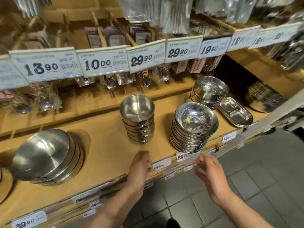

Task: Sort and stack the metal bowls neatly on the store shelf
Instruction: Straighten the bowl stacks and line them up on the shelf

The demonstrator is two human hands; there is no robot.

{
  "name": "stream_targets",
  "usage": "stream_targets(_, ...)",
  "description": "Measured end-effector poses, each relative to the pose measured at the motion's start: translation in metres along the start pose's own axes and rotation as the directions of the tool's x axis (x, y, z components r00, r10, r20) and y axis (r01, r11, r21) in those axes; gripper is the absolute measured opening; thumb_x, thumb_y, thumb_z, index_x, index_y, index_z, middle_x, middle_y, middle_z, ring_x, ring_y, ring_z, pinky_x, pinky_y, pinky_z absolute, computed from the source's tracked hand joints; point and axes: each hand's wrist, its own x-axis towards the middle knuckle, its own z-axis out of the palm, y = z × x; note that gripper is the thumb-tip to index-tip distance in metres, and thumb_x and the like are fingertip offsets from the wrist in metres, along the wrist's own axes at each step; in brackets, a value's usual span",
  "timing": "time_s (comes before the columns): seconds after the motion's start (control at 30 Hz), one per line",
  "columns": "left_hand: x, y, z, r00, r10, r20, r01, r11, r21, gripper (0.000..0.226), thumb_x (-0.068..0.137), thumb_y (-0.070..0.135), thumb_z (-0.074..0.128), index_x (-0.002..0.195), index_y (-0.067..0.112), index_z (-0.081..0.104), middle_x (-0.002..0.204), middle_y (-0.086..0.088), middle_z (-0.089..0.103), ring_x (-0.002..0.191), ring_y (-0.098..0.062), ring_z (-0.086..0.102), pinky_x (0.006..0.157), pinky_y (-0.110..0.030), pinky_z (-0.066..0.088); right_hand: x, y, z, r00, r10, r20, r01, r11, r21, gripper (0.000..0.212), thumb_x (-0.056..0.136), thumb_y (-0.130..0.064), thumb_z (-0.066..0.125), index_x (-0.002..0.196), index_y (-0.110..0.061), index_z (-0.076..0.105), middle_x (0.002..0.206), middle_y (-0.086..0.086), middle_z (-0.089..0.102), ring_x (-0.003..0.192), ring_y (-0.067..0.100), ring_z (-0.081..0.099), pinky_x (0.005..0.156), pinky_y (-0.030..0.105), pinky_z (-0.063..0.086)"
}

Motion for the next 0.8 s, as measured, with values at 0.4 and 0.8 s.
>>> stream_targets(0.4,0.011,0.005,0.107,0.989,-0.003,0.149,0.016,0.996,-0.09,0.04,0.095,0.059,0.05,0.132,0.045,0.045,0.14,0.016,0.053,0.125,-0.015,0.054,0.075,-0.037,0.056,0.077,-0.067,-0.011,0.954,0.022,0.3,-0.021,1.0,-0.005,0.033,0.105,-0.051,0.04,0.12,-0.044,0.068,0.124,-0.011,0.072,0.118,0.012,0.065,0.077,0.029,0.061)
stream_targets(0.8,0.028,0.004,0.126,0.954,0.102,-0.283,-0.201,0.917,-0.346,0.024,0.1,0.042,0.053,0.11,0.03,0.071,0.1,0.008,0.079,0.102,-0.017,0.072,0.087,-0.041,0.058,0.104,-0.083,0.009,0.81,0.117,0.575,-0.13,0.991,-0.018,0.045,0.103,-0.047,0.048,0.147,-0.04,0.044,0.137,-0.021,0.055,0.129,0.013,0.054,0.104,0.041,0.051)
